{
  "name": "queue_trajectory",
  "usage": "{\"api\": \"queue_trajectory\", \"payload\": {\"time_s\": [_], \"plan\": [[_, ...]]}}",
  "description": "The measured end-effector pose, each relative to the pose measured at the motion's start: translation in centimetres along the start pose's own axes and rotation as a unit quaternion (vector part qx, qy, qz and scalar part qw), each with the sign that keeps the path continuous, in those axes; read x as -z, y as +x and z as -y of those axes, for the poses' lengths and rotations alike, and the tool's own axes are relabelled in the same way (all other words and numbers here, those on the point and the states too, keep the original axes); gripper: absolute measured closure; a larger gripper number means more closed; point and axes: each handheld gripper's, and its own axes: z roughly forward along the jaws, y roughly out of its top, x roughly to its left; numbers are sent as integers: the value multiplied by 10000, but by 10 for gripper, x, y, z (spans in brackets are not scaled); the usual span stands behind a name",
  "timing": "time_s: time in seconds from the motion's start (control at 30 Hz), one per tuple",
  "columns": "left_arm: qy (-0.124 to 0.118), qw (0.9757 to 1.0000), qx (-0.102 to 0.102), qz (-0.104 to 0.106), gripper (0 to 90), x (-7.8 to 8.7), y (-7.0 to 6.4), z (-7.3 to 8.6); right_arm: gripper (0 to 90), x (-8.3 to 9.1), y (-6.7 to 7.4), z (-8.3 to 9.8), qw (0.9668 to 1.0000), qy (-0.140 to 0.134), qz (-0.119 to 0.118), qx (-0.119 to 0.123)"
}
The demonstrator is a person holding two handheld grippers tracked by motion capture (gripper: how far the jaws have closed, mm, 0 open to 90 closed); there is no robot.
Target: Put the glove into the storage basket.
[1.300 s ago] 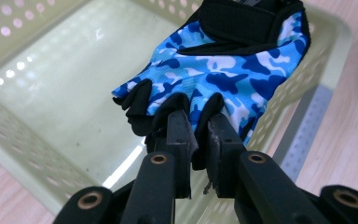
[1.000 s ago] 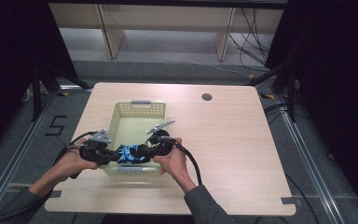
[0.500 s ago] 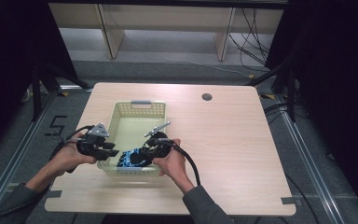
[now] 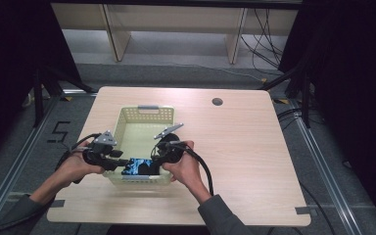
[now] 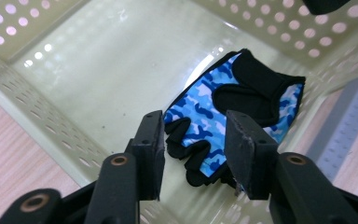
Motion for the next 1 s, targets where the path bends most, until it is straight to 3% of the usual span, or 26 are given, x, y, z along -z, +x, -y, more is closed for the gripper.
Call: {"api": "queue_trajectory", "payload": {"time_s": [0.03,0.07,0.13,0.2,0.23,0.3,0.37,0.43,0.47,0.5,0.53,0.6,0.67,0.73,0.77,0.8,0.93,1.0], "plan": [[-36,10000,-12,-25,552,2,-1,-1,632,2,-2,0,9999,-61,4,111],[-118,9999,78,-31,539,4,-3,-1,625,5,0,0,10000,-26,17,-81],[-273,9993,236,97,505,6,-8,-1,612,8,-3,3,9999,-102,102,1],[-399,9989,168,161,483,10,-15,-2,588,11,-4,5,9997,-198,145,8],[-504,9984,195,135,464,11,-18,-3,569,13,-5,5,9996,-227,28,134],[-612,9977,210,195,446,13,-20,-5,534,18,-5,7,9997,-249,30,38],[-724,9967,337,153,424,14,-23,-6,494,20,-6,7,9990,-435,-99,73],[-735,9963,422,166,394,15,-26,-7,466,24,-6,9,9983,-573,-114,8],[-756,9963,378,174,384,15,-28,-8,448,29,-8,10,9987,-504,-110,52],[-829,9953,459,190,371,15,-32,-8,433,29,-8,11,9978,-654,-98,42],[-785,9958,413,209,355,16,-32,-8,422,33,-9,13,9981,-598,-122,-14],[-902,9942,528,238,343,16,-38,-8,408,38,-12,16,9976,-681,-139,-27],[-991,9934,508,268,334,18,-43,-8,398,44,-15,20,9974,-699,-190,-42],[-1105,9914,613,329,317,18,-48,-8,385,48,-18,24,9969,-780,-91,-64],[-1103,9913,630,338,308,19,-51,-8,377,51,-19,27,9969,-759,-134,-166],[-1079,9916,626,353,296,18,-53,-8,370,52,-23,30,9964,-834,-120,-67],[-1048,9923,562,346,281,17,-59,-8,352,60,-27,41,9960,-871,-47,-181],[-1146,9907,638,375,277,14,-64,-8,347,63,-31,47,9960,-887,43,-119]]}}
